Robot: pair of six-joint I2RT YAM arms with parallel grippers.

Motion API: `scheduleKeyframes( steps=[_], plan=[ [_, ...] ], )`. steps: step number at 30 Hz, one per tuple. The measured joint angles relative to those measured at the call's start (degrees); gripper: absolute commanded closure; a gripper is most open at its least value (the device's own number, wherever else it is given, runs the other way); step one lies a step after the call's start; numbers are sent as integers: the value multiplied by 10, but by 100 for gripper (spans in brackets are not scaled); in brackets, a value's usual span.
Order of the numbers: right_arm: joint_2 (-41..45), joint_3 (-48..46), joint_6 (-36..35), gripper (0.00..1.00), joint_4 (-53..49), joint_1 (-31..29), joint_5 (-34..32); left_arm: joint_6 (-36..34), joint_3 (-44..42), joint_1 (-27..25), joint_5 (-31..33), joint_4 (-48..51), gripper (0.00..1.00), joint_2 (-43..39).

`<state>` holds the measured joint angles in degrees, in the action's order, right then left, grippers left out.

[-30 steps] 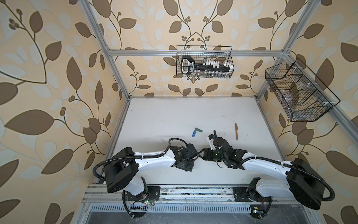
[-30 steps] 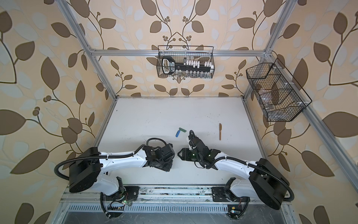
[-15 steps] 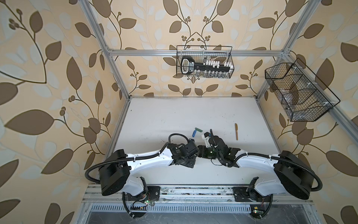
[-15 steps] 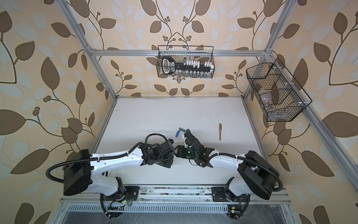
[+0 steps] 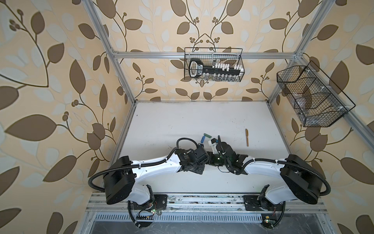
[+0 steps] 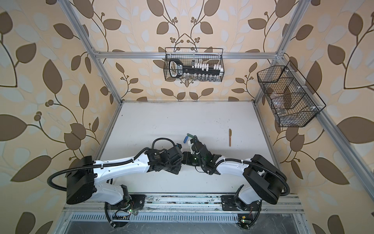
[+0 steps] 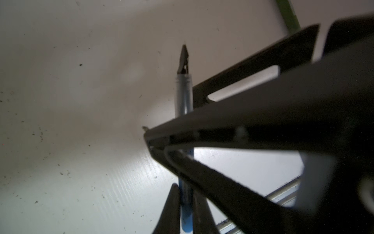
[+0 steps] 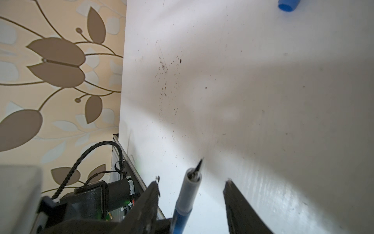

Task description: Insert the pens into the pen caps

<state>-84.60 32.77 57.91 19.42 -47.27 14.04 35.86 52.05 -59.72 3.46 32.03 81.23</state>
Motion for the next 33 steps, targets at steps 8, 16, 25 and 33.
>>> scheduleKeyframes(
  steps=[8, 16, 25, 33],
  plan=[
    [-18, 0, 19, 54, 33, -3, 6, 0, 4, 0, 2, 7, 87, 0],
    [-22, 0, 27, 67, 45, -3, 8, 0, 11, 0, 11, 8, 87, 0],
    [-30, 3, 34, 81, 53, -3, 8, -3, 19, 0, 12, 8, 85, 0],
    [-30, 5, 36, 91, 56, -2, 9, -4, 19, -3, 29, 12, 64, -17]
  ],
)
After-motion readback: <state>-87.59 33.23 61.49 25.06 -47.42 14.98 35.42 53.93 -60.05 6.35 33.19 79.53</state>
